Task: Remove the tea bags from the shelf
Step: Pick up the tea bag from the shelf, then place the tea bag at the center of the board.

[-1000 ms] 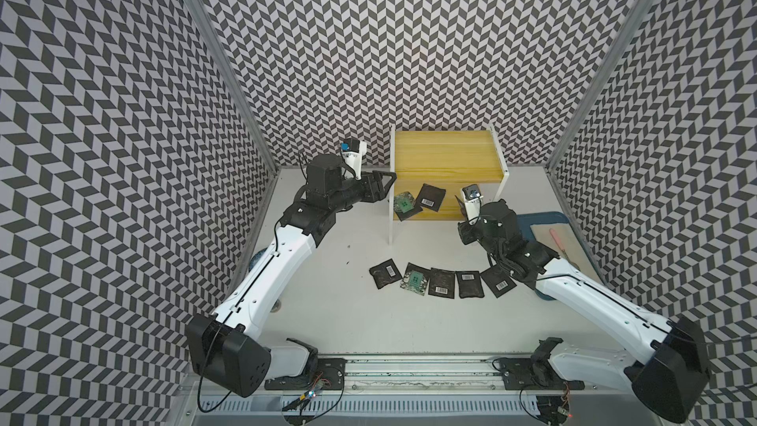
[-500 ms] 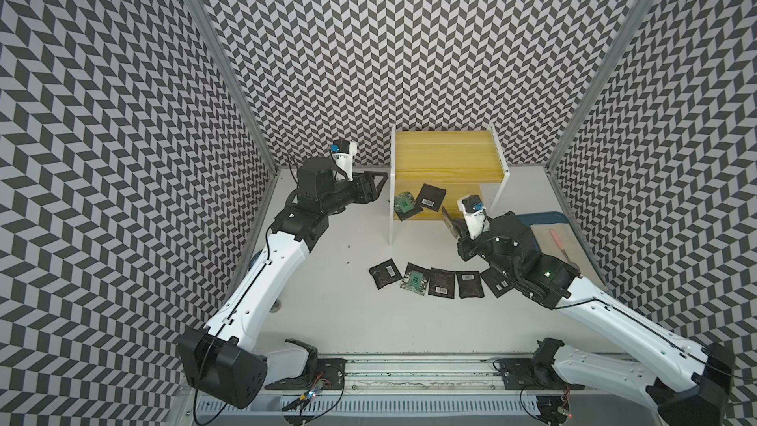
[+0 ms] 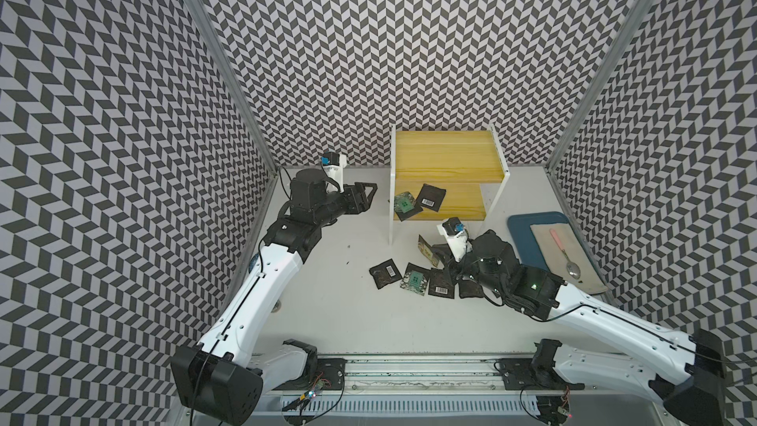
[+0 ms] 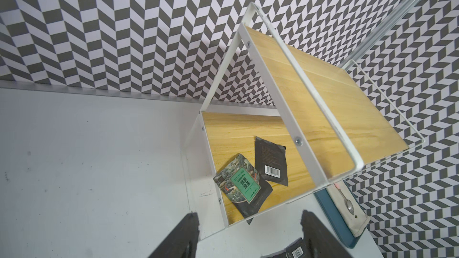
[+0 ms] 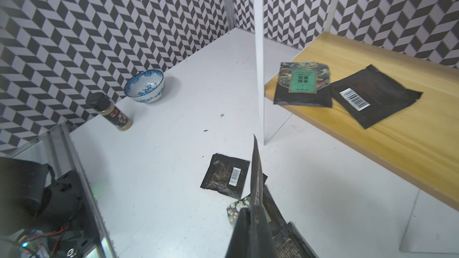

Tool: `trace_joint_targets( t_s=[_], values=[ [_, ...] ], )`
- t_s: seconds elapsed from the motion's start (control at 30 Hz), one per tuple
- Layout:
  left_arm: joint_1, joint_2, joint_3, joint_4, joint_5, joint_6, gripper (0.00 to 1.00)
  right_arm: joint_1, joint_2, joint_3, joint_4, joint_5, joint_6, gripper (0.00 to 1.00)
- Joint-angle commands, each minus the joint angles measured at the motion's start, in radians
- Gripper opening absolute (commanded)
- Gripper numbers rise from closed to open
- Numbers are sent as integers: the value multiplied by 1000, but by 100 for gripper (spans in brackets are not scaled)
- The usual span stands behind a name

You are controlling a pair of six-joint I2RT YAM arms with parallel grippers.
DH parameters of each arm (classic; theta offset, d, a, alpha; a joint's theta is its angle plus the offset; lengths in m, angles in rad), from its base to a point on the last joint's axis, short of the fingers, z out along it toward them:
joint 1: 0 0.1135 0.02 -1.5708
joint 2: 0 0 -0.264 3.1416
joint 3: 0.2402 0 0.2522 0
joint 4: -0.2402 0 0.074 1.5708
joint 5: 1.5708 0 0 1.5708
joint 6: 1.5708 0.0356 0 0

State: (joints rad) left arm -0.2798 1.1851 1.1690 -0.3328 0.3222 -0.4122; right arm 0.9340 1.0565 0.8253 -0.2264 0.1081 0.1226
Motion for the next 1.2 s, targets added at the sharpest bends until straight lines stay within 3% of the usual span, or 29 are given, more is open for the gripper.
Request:
trace_joint_targets(
  t_s=[0.0,0.03,0.53,0.87,1.17],
  values=[
    [14,-28,-32,-19,-26,6,69,28,35,-21,83,-30,17,0],
    [17,-31,-40,-18,-29,3,69,34,50,-26,95,-208,42,0],
    [40,-22,-98,-15,-37,-5,69,66,313,-40,258,-653,101,0],
    [40,-14,-130,-23,-35,-2,69,66,459,-92,440,-778,203,0],
    [40,-6,-120,-14,-20,-8,69,14,542,-76,481,-680,209,0]
  ],
)
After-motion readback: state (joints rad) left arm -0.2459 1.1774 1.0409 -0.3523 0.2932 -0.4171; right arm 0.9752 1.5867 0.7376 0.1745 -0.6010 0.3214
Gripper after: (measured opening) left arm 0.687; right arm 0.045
